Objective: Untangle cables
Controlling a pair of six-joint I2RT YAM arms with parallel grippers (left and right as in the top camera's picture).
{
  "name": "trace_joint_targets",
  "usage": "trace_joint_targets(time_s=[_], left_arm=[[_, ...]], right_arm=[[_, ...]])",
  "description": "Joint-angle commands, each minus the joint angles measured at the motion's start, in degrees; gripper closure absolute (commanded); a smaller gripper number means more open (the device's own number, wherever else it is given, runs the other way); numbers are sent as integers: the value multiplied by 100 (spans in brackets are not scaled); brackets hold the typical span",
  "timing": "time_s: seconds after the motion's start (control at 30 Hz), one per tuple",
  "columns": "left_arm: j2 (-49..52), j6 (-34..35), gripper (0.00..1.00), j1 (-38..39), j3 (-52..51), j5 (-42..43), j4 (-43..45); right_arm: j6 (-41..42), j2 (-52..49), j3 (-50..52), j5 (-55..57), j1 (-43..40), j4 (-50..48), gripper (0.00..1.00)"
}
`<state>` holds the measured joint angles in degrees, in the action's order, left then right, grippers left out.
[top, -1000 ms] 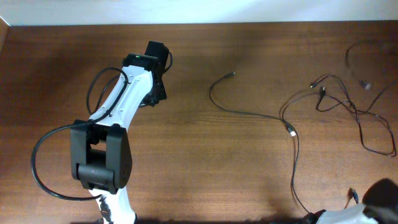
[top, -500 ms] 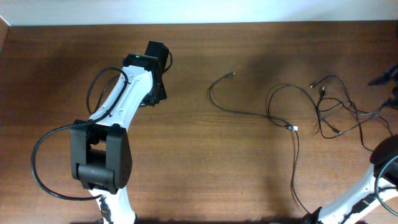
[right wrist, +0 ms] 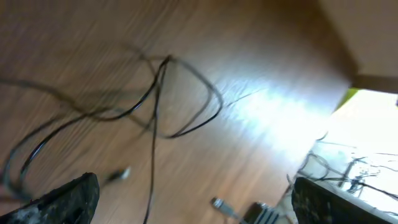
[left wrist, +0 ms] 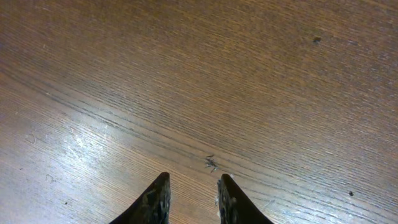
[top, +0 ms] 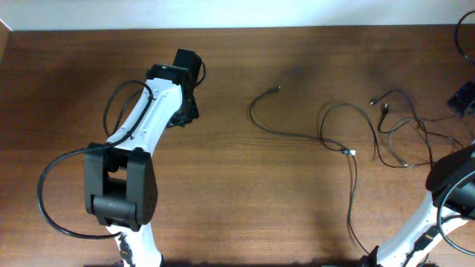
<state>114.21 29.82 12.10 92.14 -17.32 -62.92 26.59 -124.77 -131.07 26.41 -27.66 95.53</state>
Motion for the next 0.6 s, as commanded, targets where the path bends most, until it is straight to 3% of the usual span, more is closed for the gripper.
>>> trace_joint_targets(time_s=[0.0, 0.03, 0.07, 0.1, 0.17, 0.23, 0.27, 0.3, 0.37, 0.57], left_arm=[[-94, 57, 74, 13, -28, 22, 9], [-94, 57, 74, 13, -28, 22, 9], [-94, 57, 73, 13, -28, 22, 9], [-94, 57, 73, 13, -28, 22, 9], [-94, 57, 74, 13, -28, 22, 9], [-92, 57, 75, 13, -28, 24, 9], [-94, 57, 76, 13, -28, 24, 11], [-94, 57, 76, 17, -28, 31, 11], [-94, 57, 76, 17, -28, 66, 28], [-94, 55, 76, 17, -28, 63, 28]], right_arm=[[-1237, -177, 9, -1985, 28, -439, 1], [-1963, -216, 26, -3508, 48, -450, 0], [-2212, -221, 107, -4135, 107, -431, 8], [-2345, -221, 212, -4374, 188, -400, 13], [-2341, -221, 546, -4378, 411, -387, 32], [-2339, -221, 1049, -4380, 693, -540, 60], [-2339, -221, 1252, -4380, 826, -664, 67], [-2339, -221, 1482, -4382, 979, -820, 67], [-2341, -221, 2013, -4382, 1375, -1259, 50], [-2323, -221, 2973, -4376, 2603, -2310, 44]])
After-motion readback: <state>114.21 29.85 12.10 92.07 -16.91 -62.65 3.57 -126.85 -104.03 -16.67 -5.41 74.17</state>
